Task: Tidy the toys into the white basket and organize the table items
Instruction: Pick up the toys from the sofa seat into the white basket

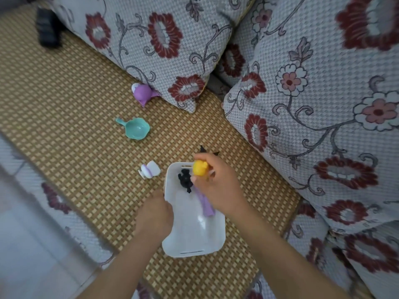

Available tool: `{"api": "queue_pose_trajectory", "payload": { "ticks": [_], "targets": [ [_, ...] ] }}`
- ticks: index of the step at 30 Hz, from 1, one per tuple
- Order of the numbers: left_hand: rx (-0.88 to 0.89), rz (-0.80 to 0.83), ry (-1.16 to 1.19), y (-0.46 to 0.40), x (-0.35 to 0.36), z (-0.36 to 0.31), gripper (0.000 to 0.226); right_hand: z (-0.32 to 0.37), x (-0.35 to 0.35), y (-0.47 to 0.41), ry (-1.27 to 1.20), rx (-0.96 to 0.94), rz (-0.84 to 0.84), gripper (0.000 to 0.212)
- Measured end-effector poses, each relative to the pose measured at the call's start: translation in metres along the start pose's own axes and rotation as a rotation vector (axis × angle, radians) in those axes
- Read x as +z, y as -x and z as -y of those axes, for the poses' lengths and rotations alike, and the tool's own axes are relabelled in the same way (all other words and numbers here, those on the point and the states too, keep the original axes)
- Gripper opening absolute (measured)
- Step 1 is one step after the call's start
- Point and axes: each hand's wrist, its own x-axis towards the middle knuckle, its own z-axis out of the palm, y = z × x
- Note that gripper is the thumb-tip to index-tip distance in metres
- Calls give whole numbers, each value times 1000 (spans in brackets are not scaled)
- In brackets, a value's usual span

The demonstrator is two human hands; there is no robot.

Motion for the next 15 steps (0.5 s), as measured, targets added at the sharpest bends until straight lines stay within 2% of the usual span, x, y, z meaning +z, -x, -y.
{"api": "queue_pose_trajectory", "payload": {
  "ticks": [3,6,10,15],
  "targets": [
    [11,-26,15,5,-6,0,13,6,30,5,45,-43,122,44],
    [14,-22,58,7,-9,2,19,8,48,1,150,-59,147,46],
    [2,-33,62,9,-11,9,19,13,65,-6,389,-157,179,38],
    [-26,-43,104,8,-11,18,17,16,82,-15,551,-174,248,50]
  ]
}}
